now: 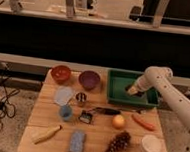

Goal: Wipe tray with eraser

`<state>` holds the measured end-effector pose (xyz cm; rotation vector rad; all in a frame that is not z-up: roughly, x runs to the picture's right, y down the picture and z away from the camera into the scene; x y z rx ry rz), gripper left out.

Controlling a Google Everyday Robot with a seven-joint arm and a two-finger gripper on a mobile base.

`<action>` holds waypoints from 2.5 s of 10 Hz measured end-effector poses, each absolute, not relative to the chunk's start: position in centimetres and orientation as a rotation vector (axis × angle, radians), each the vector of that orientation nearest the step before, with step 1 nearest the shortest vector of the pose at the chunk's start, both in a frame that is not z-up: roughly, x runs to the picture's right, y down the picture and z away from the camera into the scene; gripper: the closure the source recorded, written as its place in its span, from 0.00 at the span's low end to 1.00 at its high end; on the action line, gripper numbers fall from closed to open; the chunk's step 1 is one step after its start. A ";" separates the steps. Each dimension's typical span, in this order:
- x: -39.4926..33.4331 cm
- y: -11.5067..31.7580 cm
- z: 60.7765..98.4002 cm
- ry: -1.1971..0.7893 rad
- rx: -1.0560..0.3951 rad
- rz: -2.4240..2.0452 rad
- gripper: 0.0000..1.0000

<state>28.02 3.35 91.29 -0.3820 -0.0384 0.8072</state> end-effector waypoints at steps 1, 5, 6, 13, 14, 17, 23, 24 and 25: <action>28.6 3.2 91.4 -0.026 -0.376 0.822 0.96; 30.9 2.8 92.0 0.029 -0.341 0.884 0.96; 32.0 2.6 92.1 0.049 -0.323 0.909 0.96; 36.6 1.3 93.0 0.144 -0.252 0.994 0.96; 36.9 1.2 93.2 0.154 -0.249 0.998 0.96; 37.4 1.3 93.8 0.177 -0.249 1.000 0.96; 36.7 -0.8 95.9 0.166 -0.236 0.926 0.96; 36.3 -1.7 96.3 0.154 -0.229 0.909 0.96; 36.0 -2.3 96.6 0.144 -0.224 0.899 0.96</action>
